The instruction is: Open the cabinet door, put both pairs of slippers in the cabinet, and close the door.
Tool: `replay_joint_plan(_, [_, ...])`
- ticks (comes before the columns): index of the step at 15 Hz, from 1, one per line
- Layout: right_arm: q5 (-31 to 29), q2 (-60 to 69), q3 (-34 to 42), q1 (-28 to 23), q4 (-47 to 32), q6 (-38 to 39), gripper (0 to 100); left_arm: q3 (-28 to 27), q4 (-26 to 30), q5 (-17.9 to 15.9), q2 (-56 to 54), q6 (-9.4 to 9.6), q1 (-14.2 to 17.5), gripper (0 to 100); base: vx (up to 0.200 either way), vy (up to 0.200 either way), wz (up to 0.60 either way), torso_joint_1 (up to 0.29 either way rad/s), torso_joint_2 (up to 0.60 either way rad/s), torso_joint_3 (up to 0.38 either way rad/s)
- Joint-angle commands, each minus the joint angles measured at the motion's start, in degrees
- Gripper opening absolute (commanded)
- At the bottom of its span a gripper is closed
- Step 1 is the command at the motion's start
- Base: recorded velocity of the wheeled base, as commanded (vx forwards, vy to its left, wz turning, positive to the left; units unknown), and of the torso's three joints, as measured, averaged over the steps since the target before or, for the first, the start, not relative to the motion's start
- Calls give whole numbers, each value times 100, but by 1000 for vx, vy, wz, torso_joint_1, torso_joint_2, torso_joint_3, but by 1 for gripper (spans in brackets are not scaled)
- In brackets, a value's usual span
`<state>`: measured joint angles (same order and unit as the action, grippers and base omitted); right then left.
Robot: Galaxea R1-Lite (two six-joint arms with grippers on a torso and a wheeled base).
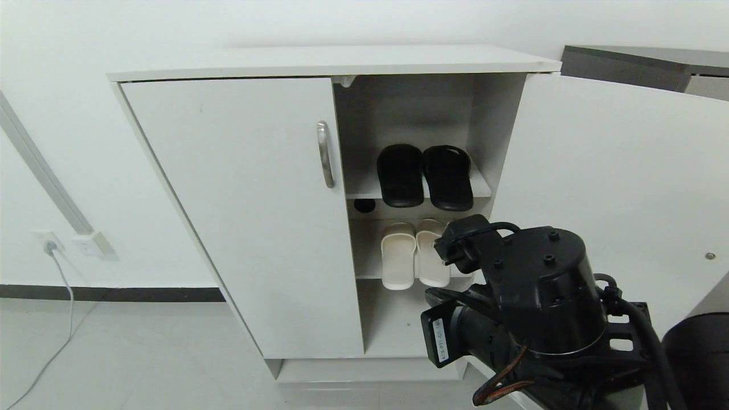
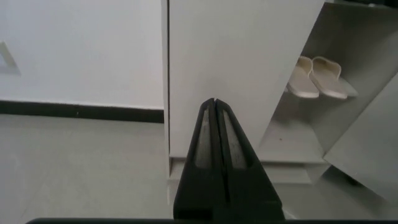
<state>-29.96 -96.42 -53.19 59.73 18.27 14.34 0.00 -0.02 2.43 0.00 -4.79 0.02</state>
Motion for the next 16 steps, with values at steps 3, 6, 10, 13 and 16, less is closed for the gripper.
replay_joint_plan(3, [-1,-26,28,3,1,-1,0,0,2,4,0,-4,6,0,-200,0,0,2,2,2])
replay_joint_plan(6, [61,-88,63,-6,168,25,0,0,2,-5,9,13,6,0,-200,0,0,4,1,4])
replay_joint_plan(10, [114,-440,133,-304,616,-19,0,0,2,-5,0,4,6,0,0,0,0,0,0,0])
replay_joint_plan(13, [131,-545,133,-348,625,-80,0,0,-6,-5,0,4,6,0,0,0,0,0,0,0])
replay_joint_plan(16, [131,-580,168,-348,634,-98,0,0,2,-5,0,4,6,0,0,0,0,0,0,0])
